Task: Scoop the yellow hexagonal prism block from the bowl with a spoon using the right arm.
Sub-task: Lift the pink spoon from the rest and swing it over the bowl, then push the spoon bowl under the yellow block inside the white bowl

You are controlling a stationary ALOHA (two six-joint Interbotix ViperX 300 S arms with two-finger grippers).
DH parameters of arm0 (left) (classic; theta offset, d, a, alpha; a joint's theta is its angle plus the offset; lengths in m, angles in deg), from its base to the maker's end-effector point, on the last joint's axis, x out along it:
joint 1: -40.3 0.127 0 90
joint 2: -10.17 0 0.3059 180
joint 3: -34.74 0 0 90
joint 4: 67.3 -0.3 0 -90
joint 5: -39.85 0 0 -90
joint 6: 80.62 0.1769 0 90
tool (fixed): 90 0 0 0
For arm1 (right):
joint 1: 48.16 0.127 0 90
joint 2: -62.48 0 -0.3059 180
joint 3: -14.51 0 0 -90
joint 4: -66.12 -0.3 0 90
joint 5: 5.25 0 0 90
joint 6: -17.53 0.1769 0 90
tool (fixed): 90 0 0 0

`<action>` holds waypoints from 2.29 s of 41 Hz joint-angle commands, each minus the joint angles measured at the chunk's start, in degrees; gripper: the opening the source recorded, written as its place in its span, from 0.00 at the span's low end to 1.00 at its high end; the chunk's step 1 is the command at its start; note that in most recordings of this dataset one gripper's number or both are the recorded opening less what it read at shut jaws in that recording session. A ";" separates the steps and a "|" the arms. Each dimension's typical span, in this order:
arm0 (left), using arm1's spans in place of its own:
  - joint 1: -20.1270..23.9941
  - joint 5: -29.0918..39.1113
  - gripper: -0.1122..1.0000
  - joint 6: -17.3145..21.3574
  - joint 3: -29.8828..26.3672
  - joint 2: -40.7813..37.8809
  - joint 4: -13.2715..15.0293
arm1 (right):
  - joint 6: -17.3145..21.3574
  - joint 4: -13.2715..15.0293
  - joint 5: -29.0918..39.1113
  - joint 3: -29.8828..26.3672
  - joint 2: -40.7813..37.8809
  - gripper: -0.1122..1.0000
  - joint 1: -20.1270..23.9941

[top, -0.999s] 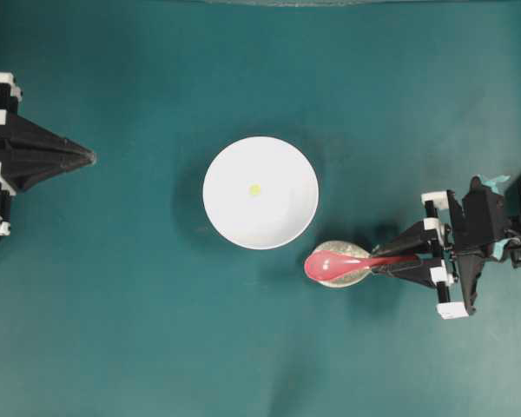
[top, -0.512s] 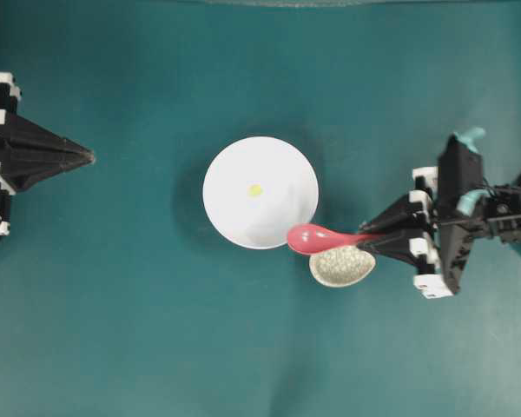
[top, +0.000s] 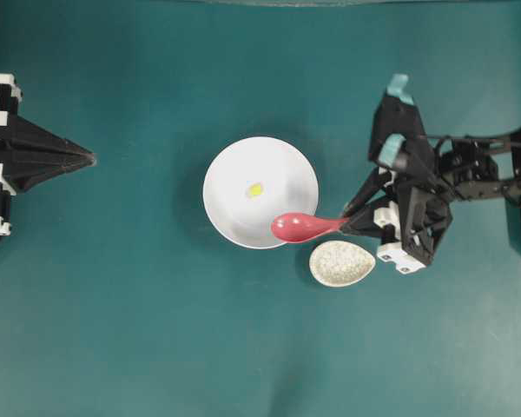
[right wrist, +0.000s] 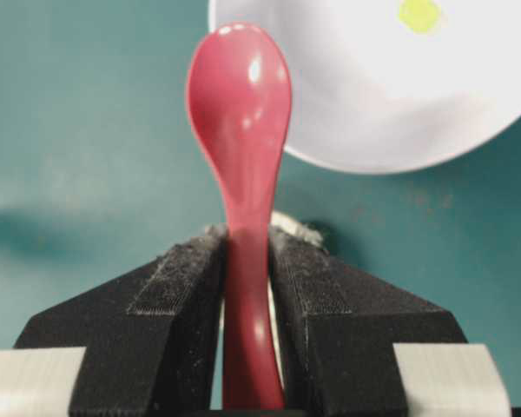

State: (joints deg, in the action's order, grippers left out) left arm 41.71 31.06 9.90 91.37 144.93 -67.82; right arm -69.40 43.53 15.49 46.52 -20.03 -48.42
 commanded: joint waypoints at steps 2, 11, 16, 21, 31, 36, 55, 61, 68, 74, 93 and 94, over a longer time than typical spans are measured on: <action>0.18 0.18 0.10 0.18 -1.14 -0.26 -0.09 | 0.18 0.00 5.54 -4.22 0.00 0.30 -2.02; 0.09 0.62 0.10 0.18 -1.05 -0.70 -0.09 | 1.32 0.53 12.39 -8.44 -3.69 0.30 -5.63; 0.09 0.62 0.10 0.18 -1.05 -0.70 -0.18 | 2.11 2.46 16.00 -11.78 -6.86 0.30 -5.98; 0.18 0.62 0.10 0.18 -1.05 -0.79 -0.18 | 3.34 4.92 20.04 -15.38 -9.84 0.30 -6.06; 0.09 0.70 0.10 0.26 -1.05 -0.88 -0.18 | 7.73 10.72 27.16 -21.62 -14.77 0.30 -5.98; 0.18 0.70 0.10 0.18 -1.05 -0.88 -0.26 | 8.61 11.78 28.65 -23.29 -16.08 0.30 -6.06; 0.18 0.70 0.10 0.26 -1.05 -0.88 -0.26 | 8.79 12.04 28.74 -23.47 -18.98 0.30 -6.06; 0.18 0.70 0.10 0.26 -1.05 -0.88 -0.35 | 8.79 12.48 28.48 -23.12 -19.60 0.30 -6.06; 0.18 0.70 0.10 0.26 -1.05 -0.88 -0.35 | 8.79 12.92 27.77 -23.03 -20.92 0.30 -6.06; 0.18 0.70 0.10 0.26 -1.05 -0.88 -0.26 | 8.79 12.92 26.54 -23.12 -22.06 0.30 -5.98; 0.18 0.70 0.10 0.26 -1.05 -0.88 -0.26 | 8.70 14.41 21.71 -23.03 -23.91 0.30 -6.06; 0.18 0.70 0.10 0.26 -1.05 -0.79 -0.35 | 8.70 14.50 21.27 -23.03 -23.91 0.30 -6.06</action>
State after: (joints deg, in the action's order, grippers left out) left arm 41.80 32.03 10.08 91.37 144.49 -68.00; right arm -60.69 57.59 37.99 24.29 -44.55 -54.40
